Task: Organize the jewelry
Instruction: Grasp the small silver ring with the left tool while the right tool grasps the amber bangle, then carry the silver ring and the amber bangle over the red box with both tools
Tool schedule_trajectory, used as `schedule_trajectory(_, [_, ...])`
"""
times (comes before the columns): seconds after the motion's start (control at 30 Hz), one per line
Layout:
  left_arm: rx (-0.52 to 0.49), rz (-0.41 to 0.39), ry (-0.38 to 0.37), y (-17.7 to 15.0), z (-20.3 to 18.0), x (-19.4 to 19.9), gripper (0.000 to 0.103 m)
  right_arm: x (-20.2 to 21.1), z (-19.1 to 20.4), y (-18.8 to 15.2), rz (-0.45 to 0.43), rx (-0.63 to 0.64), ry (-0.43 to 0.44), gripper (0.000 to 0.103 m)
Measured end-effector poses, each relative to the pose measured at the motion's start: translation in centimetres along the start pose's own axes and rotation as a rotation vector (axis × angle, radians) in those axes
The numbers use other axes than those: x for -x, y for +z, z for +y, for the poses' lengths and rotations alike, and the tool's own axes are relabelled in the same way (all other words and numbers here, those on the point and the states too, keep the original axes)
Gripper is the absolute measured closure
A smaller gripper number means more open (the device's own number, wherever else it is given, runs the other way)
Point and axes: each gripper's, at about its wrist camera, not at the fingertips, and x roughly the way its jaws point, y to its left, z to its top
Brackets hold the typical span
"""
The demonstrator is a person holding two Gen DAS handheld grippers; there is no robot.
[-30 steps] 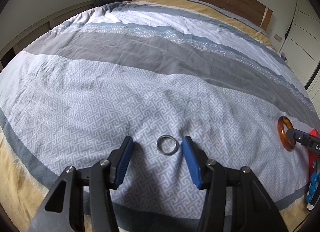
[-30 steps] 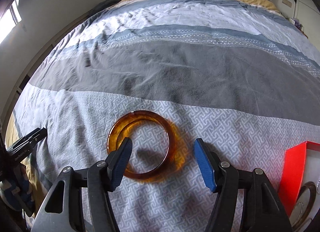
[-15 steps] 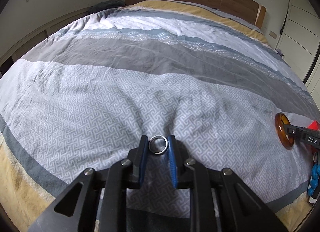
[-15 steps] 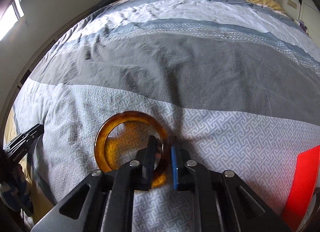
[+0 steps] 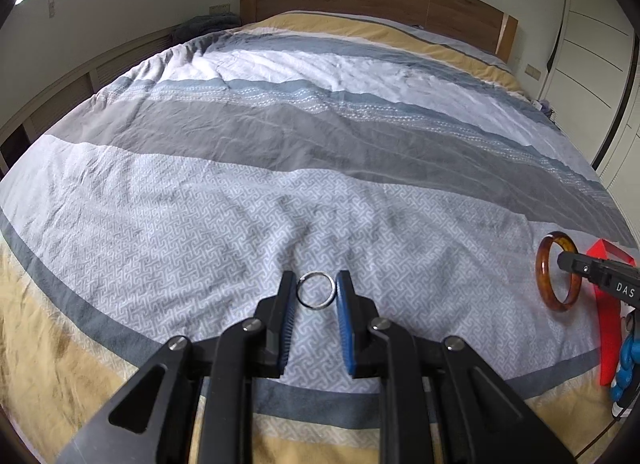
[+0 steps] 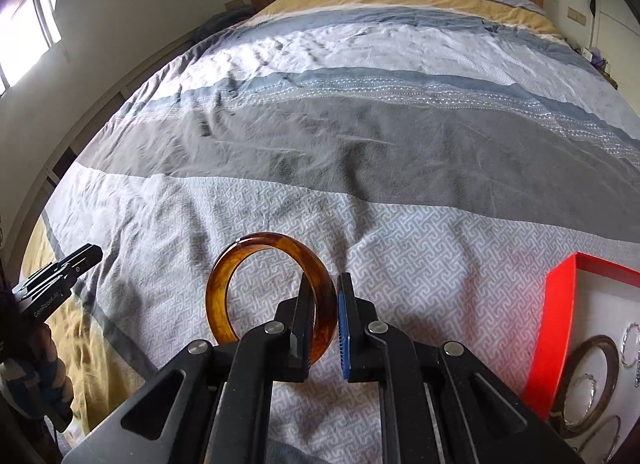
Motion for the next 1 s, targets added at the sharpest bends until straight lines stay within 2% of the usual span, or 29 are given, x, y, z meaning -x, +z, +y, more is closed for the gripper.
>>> schedule_trajectory(0.27, [-0.053, -0.027, -0.075, 0.7, -5.7, 2.9, 0.085, 5.9, -2.4, -0.9, -0.064, -0.028, -0.014, 0.092])
schedule_trajectory(0.57, [-0.146, -0.026, -0.227, 0.1, -17.1, 4.3, 0.085, 11.9, -11.8, -4.4, -0.094, -0.120, -0.132, 0.092])
schedule_trajectory(0.83, [-0.270, 0.020, -0.376, -2.7, -28.6, 4.7, 0.085, 13.5, -19.6, -9.0, -0.049, -0.191, -0.215, 0.092])
schedule_trajectory(1.0, [-0.347, 0.050, -0.415, -4.4, -34.6, 4.0, 0.085, 12.9, -21.9, -10.9, -0.016, -0.201, -0.223, 0.092])
